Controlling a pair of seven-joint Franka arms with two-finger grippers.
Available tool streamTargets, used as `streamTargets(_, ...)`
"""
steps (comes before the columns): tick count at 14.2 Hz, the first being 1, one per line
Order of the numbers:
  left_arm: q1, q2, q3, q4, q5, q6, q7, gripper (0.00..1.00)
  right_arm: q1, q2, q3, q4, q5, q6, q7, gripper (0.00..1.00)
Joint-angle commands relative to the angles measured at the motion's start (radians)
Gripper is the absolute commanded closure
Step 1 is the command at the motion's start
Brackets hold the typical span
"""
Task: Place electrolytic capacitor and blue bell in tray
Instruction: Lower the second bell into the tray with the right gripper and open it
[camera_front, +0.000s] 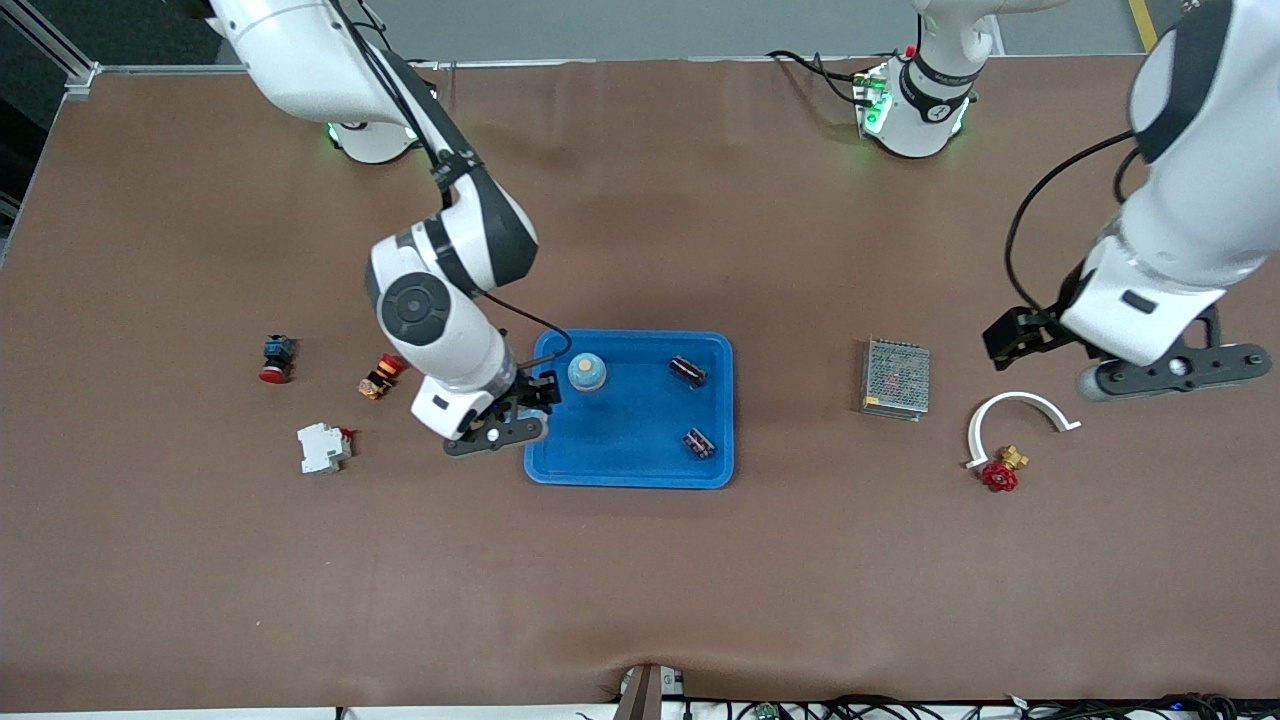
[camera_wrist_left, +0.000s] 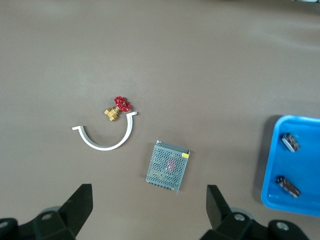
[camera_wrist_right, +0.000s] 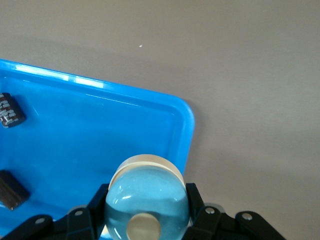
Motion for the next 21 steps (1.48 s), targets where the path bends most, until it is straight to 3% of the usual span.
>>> streamTargets(1,-0.05,-0.067,0.087,-0.048,-0.04,-0.03,0.112,0.0,0.02,0.075,-0.014,0.082,0.0,0.01,0.039,0.66)
streamTargets(2,-0.076,-0.078,0.144,-0.048,-0.067,-0.047,0.166,0.0,0.027,0.092,-0.014,0.082,0.0,0.036,0.04,0.66)
streamTargets(6,-0.108,-0.182,0.228,-0.15,-0.109,-0.056,0.237,0.0,0.055,0.152,-0.014,0.074,0.003,0.118,0.053,0.66)
streamTargets(21,-0.059,-0.236,0.238,-0.161,-0.109,-0.099,0.237,0.0,0.105,0.239,-0.014,0.063,-0.022,0.165,0.059,0.63)
